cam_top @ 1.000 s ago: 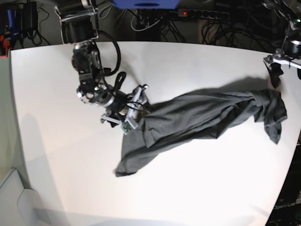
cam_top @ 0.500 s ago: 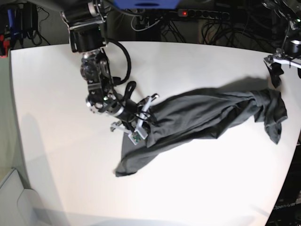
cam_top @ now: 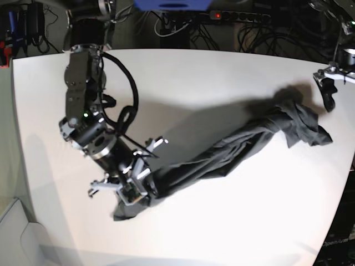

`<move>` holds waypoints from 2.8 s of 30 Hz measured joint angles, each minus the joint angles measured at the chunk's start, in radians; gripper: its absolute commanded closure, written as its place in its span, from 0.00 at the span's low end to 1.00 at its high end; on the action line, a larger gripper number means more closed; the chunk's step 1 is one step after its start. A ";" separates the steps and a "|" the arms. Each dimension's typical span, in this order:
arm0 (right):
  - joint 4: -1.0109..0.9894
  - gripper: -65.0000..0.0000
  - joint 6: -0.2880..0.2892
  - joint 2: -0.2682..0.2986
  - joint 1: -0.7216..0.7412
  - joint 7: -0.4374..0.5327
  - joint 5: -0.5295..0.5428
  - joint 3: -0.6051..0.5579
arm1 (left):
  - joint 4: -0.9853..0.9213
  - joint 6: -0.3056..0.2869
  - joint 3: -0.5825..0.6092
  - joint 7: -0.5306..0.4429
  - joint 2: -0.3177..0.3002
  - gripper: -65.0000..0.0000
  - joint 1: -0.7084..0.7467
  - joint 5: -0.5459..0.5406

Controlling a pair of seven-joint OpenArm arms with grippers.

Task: Layout the t-shirt on the table in an organized manner, then fold the t-shirt properly
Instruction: 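Drag the held t-shirt end with the right gripper toward the robot, then release the t-shirt from the right gripper and raise it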

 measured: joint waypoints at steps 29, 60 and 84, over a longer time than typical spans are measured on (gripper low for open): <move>-0.548 1.00 -0.007 -0.059 0.521 0.088 0.136 0.084 | 0.017 0.005 -0.101 0.010 -0.012 0.00 0.118 -0.116; -0.592 0.49 -0.008 0.000 0.252 0.164 0.137 0.028 | -0.005 0.000 0.174 -0.012 0.050 0.00 0.148 -0.116; -0.457 0.49 -0.012 0.110 0.003 0.166 0.137 0.031 | -0.208 0.016 0.333 0.000 0.072 0.00 0.199 -0.113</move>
